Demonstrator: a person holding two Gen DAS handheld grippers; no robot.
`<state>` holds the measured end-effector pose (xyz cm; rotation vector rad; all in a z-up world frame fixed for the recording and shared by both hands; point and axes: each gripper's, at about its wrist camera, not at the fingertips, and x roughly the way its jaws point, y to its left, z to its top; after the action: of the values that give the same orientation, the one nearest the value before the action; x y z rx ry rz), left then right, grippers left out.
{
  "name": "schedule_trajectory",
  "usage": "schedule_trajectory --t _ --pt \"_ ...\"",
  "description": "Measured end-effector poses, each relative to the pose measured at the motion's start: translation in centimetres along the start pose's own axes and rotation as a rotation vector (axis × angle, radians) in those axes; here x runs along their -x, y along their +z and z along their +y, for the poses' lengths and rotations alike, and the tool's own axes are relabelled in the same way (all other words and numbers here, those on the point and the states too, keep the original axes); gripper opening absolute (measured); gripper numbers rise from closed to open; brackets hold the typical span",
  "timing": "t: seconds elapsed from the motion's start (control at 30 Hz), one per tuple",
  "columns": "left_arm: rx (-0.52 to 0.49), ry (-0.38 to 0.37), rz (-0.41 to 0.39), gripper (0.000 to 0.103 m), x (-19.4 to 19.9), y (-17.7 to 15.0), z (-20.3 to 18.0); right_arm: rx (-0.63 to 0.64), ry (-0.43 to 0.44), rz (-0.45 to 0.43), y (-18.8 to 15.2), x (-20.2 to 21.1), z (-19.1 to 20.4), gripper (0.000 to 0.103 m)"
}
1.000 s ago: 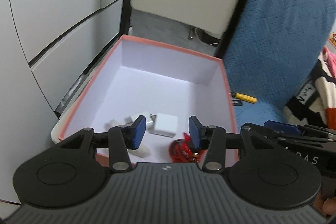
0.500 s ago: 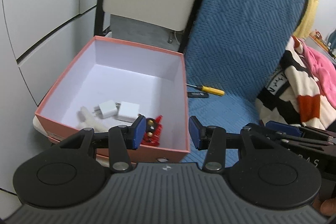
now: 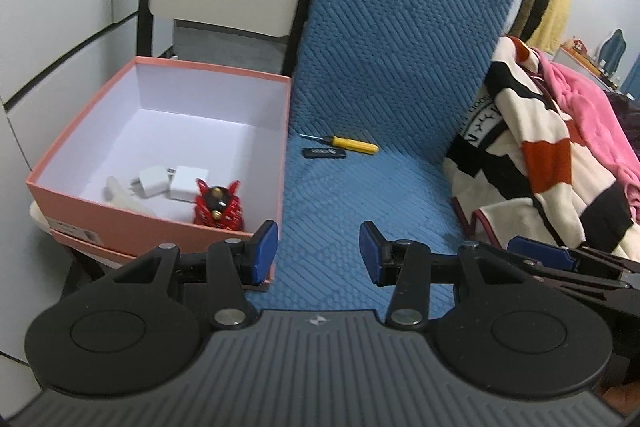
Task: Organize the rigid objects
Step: 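Withdraw both tools from the box back toward the chair seat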
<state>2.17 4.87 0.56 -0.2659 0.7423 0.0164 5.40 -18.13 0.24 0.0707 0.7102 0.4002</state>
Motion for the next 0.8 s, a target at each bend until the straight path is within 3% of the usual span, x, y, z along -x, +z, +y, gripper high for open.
schedule_trajectory --t 0.37,0.8 --pt "-0.030 -0.025 0.011 0.051 -0.9 -2.7 -2.9 -0.016 -0.049 -0.014 -3.5 1.5 -3.6 0.057" --pt "-0.113 -0.022 0.030 0.051 -4.9 -3.9 -5.0 -0.043 -0.071 -0.006 -6.2 -0.3 -6.7 0.057"
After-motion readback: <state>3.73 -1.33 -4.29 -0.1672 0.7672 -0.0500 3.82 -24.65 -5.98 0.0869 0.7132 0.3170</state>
